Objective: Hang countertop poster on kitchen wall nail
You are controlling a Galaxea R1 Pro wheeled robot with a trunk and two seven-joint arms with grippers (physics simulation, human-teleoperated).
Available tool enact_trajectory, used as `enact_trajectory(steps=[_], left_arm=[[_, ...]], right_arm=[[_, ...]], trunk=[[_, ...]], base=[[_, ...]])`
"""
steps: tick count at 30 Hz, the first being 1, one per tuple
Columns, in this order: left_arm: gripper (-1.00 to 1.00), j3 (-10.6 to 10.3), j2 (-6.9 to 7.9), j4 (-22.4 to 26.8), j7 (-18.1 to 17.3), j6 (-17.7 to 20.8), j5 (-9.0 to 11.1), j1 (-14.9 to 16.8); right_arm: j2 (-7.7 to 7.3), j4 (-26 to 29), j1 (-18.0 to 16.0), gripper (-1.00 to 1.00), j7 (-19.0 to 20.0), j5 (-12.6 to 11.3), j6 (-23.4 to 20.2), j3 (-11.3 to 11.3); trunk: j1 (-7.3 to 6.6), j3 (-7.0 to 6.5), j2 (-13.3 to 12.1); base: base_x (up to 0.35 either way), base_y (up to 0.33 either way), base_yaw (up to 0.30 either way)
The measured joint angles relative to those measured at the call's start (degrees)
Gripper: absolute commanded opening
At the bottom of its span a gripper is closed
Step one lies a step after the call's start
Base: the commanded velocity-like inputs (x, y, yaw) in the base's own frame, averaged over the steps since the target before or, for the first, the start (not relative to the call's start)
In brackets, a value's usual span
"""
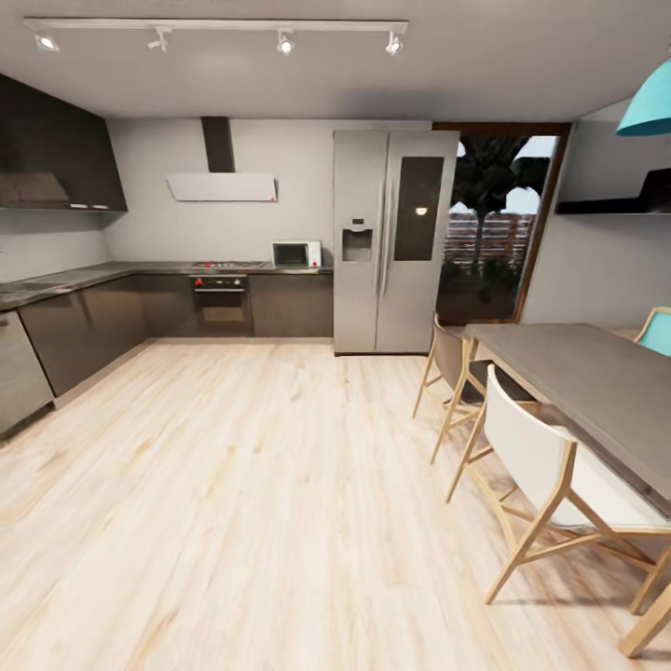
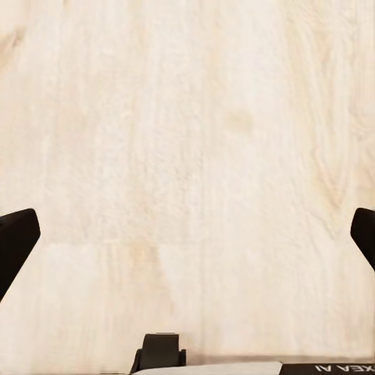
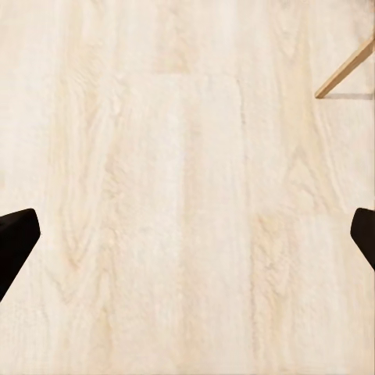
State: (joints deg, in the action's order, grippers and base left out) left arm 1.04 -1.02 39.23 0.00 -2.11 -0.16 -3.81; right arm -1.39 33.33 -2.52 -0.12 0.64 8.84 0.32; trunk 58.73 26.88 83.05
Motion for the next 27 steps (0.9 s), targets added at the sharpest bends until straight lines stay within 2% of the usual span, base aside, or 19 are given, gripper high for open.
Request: enact_trajectory(steps=[11,18,27], left_arm=[[1.00,0.13,0.01,0.01,0.00,-0.04,0.00,-0.04],[1.00,1.59,0.02,0.01,0.00,-0.84,0.00,-0.04],[1.00,1.86,0.02,0.01,0.00,-1.03,0.00,-0.04]], right_arm=[[0.15,0.01,0.00,1.00,-0.25,0.08,0.04,0.08],[0.19,0.01,0.00,1.00,-0.28,0.08,0.09,0.18],[0.30,0.01,0.00,1.00,-0.33,0.08,0.13,0.24]], trunk=[[0.00,0.00,0.00],[0.00,0.00,0.00],[0.00,0.00,0.00]], base=[[0.000,-0.009,0.282],[0.000,0.000,0.285],[0.000,0.000,0.285]])
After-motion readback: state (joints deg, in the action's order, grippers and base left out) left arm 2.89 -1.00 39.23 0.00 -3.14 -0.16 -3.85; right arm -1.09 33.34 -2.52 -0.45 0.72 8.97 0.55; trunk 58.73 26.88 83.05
